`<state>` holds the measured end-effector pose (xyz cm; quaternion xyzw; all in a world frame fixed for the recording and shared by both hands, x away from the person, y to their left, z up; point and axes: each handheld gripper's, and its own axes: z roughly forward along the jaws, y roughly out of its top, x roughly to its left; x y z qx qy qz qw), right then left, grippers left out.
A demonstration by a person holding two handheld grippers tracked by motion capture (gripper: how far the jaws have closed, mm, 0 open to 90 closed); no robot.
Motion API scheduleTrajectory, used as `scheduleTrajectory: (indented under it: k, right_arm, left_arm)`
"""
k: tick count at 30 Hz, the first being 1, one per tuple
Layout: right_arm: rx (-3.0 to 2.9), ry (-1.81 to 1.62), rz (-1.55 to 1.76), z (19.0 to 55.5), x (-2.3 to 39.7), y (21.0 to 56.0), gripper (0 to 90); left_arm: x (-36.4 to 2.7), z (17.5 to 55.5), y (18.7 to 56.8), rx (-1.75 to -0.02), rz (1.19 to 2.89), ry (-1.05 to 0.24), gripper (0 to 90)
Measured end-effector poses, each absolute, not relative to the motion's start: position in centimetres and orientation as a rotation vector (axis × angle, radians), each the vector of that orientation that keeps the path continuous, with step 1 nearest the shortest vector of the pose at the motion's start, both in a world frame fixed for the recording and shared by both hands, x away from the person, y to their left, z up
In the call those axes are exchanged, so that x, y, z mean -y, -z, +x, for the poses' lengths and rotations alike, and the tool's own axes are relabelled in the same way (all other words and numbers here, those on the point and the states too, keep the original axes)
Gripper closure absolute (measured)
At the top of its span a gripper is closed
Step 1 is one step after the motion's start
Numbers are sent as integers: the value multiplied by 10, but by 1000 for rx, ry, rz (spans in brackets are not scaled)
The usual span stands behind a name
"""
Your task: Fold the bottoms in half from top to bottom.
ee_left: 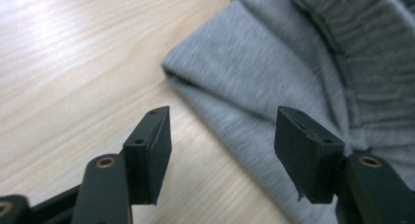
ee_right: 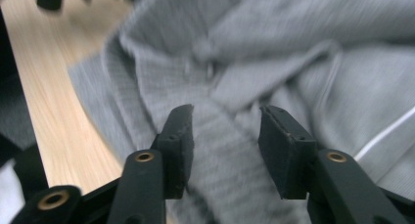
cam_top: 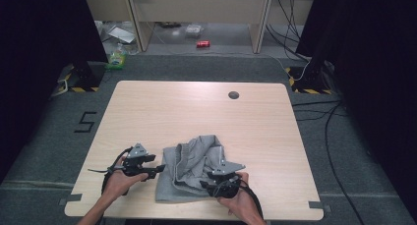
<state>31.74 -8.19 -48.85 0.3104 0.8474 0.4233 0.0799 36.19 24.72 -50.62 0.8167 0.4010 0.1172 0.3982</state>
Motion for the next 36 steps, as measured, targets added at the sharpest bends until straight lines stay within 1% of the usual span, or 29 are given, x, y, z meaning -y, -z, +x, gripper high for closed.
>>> scheduleTrajectory:
  k: [5, 9, 12, 14, 21, 29, 31, 32, 36]
  right_arm:
    - [-2469, -1336, 915, 330, 77, 462, 490]
    - [-2440, -1360, 912, 347, 67, 446, 471]
    - [-2439, -1369, 918, 359, 58, 439, 464]
    - [-2441, -1376, 918, 367, 51, 434, 462]
    - [-2450, -1346, 920, 391, 28, 426, 461]
    - [-2506, -1284, 915, 409, 3, 429, 469]
    - [-2528, -1261, 924, 414, -1, 433, 493]
    - [-2536, -1245, 925, 416, -1, 434, 526]
    - [-2554, -1220, 897, 414, 6, 435, 764]
  left_arm:
    - [-250, 362, 512, -1037, 2099, -291, 356]
    - [-251, 361, 513, -1031, 2130, -328, 345]
    - [-253, 360, 513, -1025, 2143, -345, 343]
    - [-253, 359, 513, -1012, 2172, -378, 343]
    - [-252, 358, 513, -1017, 2168, -382, 334]
    - [-253, 358, 514, -1015, 2165, -385, 334]
    - [-253, 358, 514, -1014, 2164, -384, 334]
    - [-253, 358, 514, -1015, 2163, -386, 334]
    - [-253, 358, 514, -1011, 2164, -385, 334]
